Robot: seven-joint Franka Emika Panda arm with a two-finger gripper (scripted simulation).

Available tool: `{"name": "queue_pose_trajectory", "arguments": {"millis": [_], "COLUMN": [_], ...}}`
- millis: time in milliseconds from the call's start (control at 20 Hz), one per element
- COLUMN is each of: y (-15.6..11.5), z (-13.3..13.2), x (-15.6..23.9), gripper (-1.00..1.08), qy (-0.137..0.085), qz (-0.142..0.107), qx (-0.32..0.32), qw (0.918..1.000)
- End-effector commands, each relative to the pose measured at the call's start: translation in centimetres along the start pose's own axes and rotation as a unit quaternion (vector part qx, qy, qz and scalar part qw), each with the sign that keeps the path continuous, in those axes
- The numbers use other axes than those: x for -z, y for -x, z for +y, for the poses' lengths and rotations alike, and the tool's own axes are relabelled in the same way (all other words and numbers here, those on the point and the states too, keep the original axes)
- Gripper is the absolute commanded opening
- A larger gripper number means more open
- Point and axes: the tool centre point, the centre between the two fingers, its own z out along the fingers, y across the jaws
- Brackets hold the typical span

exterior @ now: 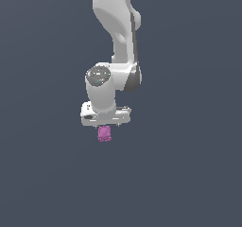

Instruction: Pick up the object and move it to a goal position.

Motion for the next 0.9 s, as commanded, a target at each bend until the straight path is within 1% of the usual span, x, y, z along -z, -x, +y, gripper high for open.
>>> {"name": "queue_pose_trajectory", "arguments": {"millis": [0, 250, 500, 850], "y": [-0.2, -0.3, -0.3, -0.2], "z": [1.1, 2.1, 2.1, 2.1], "x": [-0.9, -1.7, -2.0, -5.3], "gripper": [1.00, 1.00, 1.00, 1.00], "qy": [0.001, 0.002, 0.002, 0.002], "qz": [0.000, 0.000, 0.000, 0.000], "qx": [0.006, 0.011, 0.010, 0.011], "qw": [1.0000, 0.9999, 0.9999, 0.9999]}}
